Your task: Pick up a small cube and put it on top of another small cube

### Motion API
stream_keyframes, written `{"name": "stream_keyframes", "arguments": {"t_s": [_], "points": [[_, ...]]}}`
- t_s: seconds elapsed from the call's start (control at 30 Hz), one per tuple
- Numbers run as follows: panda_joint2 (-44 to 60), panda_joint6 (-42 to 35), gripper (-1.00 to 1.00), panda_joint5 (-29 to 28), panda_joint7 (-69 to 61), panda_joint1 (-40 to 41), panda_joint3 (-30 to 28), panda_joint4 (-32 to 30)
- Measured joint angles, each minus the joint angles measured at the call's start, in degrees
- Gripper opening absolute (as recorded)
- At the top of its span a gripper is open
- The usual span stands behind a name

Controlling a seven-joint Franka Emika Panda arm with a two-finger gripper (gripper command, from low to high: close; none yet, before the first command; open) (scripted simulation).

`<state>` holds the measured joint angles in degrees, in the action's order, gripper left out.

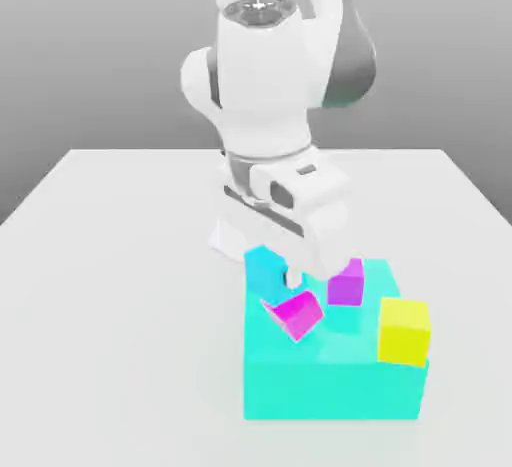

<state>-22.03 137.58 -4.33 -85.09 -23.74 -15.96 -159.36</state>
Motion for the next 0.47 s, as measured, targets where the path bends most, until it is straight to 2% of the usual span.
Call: {"name": "stream_keyframes", "arguments": {"t_s": [0.17,0.33,0.37,0.47], "points": [[-9.56,-5.18,-1.0,-4.12,-11.05,-7.06,3.75,-4.38],[-3.8,4.59,-1.0,-5.1,-13.79,-9.23,2.93,-8.49],[-2.58,6.28,1.0,-5.16,-13.86,-9.31,2.75,-8.97],[-2.58,6.28,1.0,-5.16,-13.86,-9.3,2.75,-8.97]]}}
